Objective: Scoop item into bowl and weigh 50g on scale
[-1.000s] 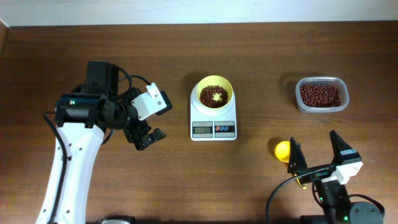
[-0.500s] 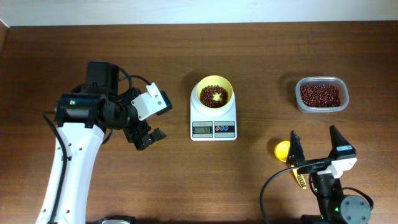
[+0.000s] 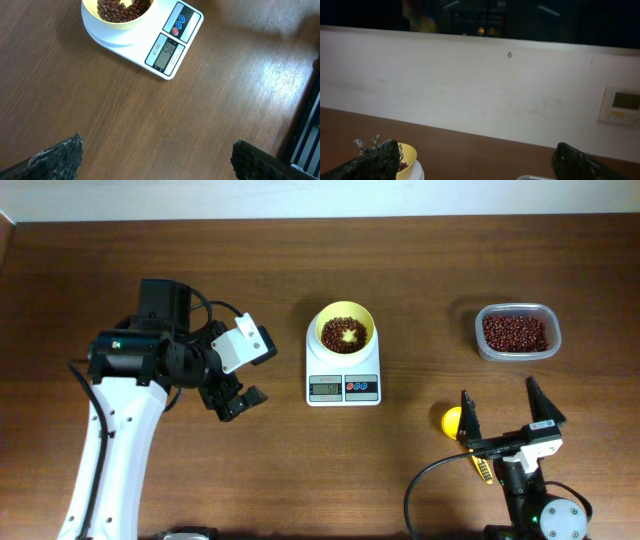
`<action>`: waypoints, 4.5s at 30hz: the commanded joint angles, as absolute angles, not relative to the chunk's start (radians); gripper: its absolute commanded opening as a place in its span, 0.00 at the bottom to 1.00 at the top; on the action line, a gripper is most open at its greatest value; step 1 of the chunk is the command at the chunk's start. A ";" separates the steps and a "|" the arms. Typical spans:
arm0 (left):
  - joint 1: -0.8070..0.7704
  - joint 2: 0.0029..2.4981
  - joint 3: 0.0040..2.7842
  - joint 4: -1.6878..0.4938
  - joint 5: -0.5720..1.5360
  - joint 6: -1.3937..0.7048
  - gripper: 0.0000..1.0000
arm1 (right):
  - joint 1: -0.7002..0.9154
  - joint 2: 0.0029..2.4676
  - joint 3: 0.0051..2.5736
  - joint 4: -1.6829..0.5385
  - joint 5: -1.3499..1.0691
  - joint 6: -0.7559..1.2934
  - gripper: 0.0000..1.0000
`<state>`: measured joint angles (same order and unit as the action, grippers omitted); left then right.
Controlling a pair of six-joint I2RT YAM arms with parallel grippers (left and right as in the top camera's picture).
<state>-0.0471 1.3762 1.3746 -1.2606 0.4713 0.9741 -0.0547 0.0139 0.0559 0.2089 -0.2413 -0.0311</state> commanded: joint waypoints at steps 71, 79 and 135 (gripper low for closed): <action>-0.047 1.364 1.388 -1.262 0.489 0.989 0.99 | -0.059 0.007 0.006 -0.065 -0.175 -0.123 0.99; -0.027 1.360 1.388 -1.342 0.404 0.621 0.99 | -0.059 0.007 0.006 -0.065 -0.175 -0.123 0.99; 0.115 0.024 0.011 -0.054 0.285 -0.119 0.99 | -0.059 0.007 0.006 -0.065 -0.175 -0.123 0.99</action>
